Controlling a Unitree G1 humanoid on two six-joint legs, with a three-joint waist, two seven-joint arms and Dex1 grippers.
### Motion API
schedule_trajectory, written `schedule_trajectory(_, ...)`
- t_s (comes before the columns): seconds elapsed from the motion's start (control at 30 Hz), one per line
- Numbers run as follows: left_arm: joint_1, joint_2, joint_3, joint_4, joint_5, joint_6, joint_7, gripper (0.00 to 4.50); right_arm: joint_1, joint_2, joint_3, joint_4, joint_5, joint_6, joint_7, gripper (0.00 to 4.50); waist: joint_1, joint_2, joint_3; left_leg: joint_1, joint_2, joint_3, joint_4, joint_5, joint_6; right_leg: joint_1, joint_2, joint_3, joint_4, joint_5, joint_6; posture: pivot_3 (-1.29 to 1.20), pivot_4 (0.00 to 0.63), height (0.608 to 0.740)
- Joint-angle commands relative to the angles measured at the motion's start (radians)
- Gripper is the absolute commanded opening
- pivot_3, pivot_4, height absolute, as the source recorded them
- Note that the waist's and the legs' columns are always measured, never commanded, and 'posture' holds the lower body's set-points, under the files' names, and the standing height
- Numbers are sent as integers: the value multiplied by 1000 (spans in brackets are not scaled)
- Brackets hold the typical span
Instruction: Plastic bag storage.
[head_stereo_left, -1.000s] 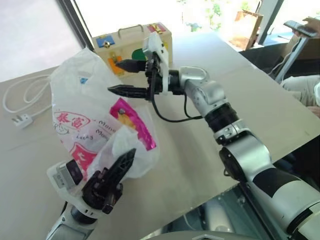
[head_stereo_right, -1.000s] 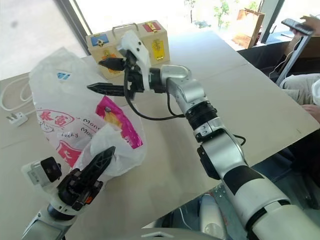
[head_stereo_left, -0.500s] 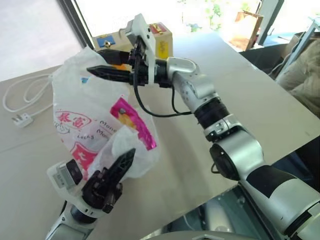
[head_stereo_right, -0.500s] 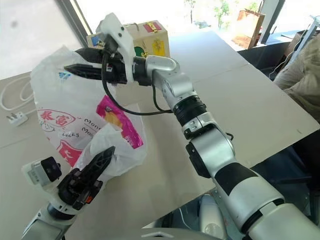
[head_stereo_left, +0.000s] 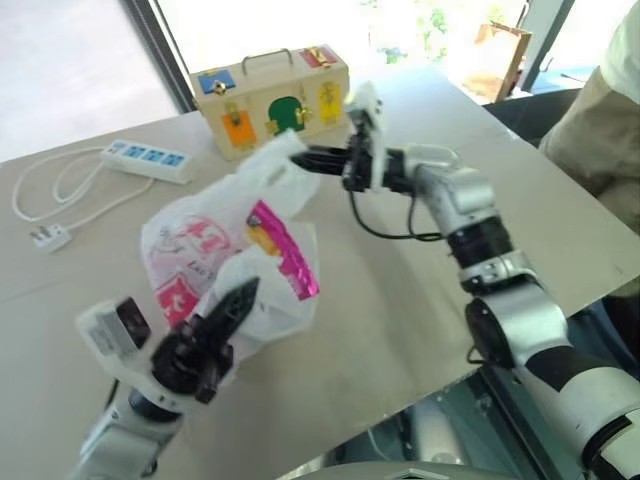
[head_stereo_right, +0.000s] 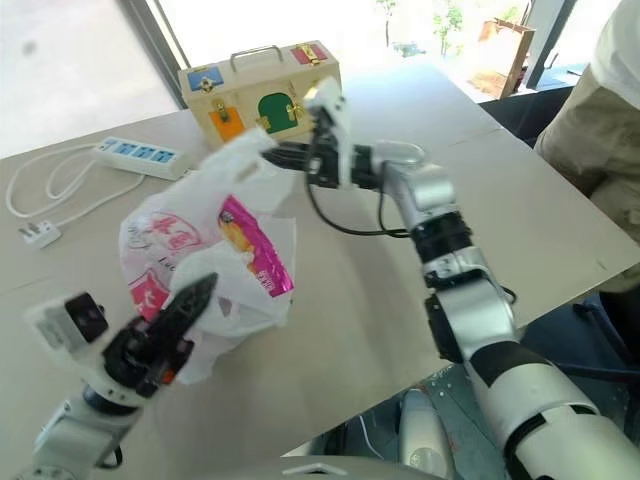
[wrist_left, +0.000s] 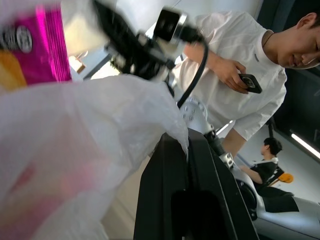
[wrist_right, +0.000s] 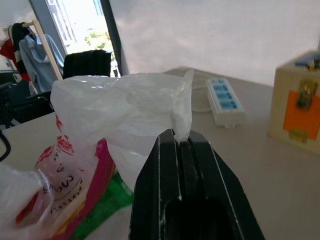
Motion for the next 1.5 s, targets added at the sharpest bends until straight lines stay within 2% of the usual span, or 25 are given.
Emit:
schedule_trajectory(0.03,-111,54,87,10,-124,-21,65,0,-17,-51,-152,-103,138,187,-94,35,-2,0,0,0,0,0,1,0,0,0,0,0,0,0,0,0,150,740)
schedule_trajectory(0.17,-314,147,168,61,-301,-31,150,0,-62,-109,-354,-114,279,338,-260,35,-7,0,0,0,0,0,1,0,0,0,0,0,0,0,-1,0,150,740)
schedule_trajectory(0.3,-531,244,258,205,-365,-46,222,0,-115,-161,-465,-109,358,411,-378,35,-9,0,0,-1,0,0,1,0,0,-1,0,-1,0,0,0,0,150,740)
schedule_trajectory(0.5,-846,367,327,488,-335,-50,307,0,-215,-176,-632,-113,550,415,-476,35,-16,-1,1,-1,-1,-1,0,0,0,-2,0,-1,0,1,0,0,150,740)
schedule_trajectory(0.63,-933,398,325,609,-259,-15,292,0,-226,-181,-636,-110,593,393,-504,35,-34,-2,0,-1,-2,-4,1,0,0,-3,0,-3,1,1,0,0,150,740)
schedule_trajectory(0.73,-938,386,293,652,-177,12,282,0,-206,-178,-601,-112,578,364,-496,35,-42,-2,1,-1,-3,-6,1,0,0,-3,0,-3,1,1,0,0,150,740)
schedule_trajectory(0.87,-915,333,261,629,-98,43,250,0,-192,-181,-573,-110,567,324,-483,1172,-47,-1,1,-1,-3,-8,1,0,0,-4,0,-4,1,1,0,0,150,740)
schedule_trajectory(0.93,-883,314,253,620,-66,69,231,0,-184,-188,-555,-99,553,312,-467,2378,-52,-2,1,-1,-3,-9,2,0,0,-4,-1,-4,2,1,0,0,150,740)
schedule_trajectory(0.97,-851,310,245,614,-35,83,209,0,-175,-193,-542,-96,545,310,-451,2759,-54,-2,0,-1,-3,-9,2,0,0,-4,-1,-4,1,1,0,0,150,740)
schedule_trajectory(1.0,-830,308,240,609,-11,94,193,0,-168,-197,-532,-94,539,309,-440,3355,-59,-1,0,-1,-3,-9,2,0,0,-3,-1,-4,1,1,0,0,150,740)
schedule_trajectory(1.07,-741,290,231,583,36,122,139,552,-135,-215,-490,-97,507,305,-407,4336,-63,-2,0,-1,-4,-10,1,0,0,-3,-1,-3,1,1,0,0,150,740)
schedule_trajectory(1.13,-650,265,250,546,38,150,102,1239,-81,-240,-436,-126,476,314,-367,4500,-63,-1,0,0,-4,-10,1,0,0,-3,-1,-2,2,1,0,0,150,740)
schedule_trajectory(1.27,-440,218,368,390,-87,213,117,3164,100,-314,-296,-279,400,328,-298,4500,-62,-2,0,0,-4,-13,2,0,0,-4,0,-3,2,1,-1,0,150,740)
schedule_trajectory(1.37,-161,182,432,219,-123,296,70,4464,274,-354,-205,-398,328,283,-258,4500,-61,-1,0,0,-4,-13,1,0,0,-4,0,-2,1,1,-1,0,150,740)
schedule_trajectory(1.43,63,144,428,93,43,296,28,4464,403,-382,-155,-469,280,225,-211,4500,-58,0,0,1,-5,-12,-1,0,1,-4,-1,-2,1,1,-1,0,150,740)
schedule_trajectory(1.5,279,73,368,12,293,238,18,4464,553,-399,-108,-509,195,85,-167,4500,-50,0,0,2,-6,-11,-1,0,1,-4,-2,-1,-1,1,-1,0,150,740)
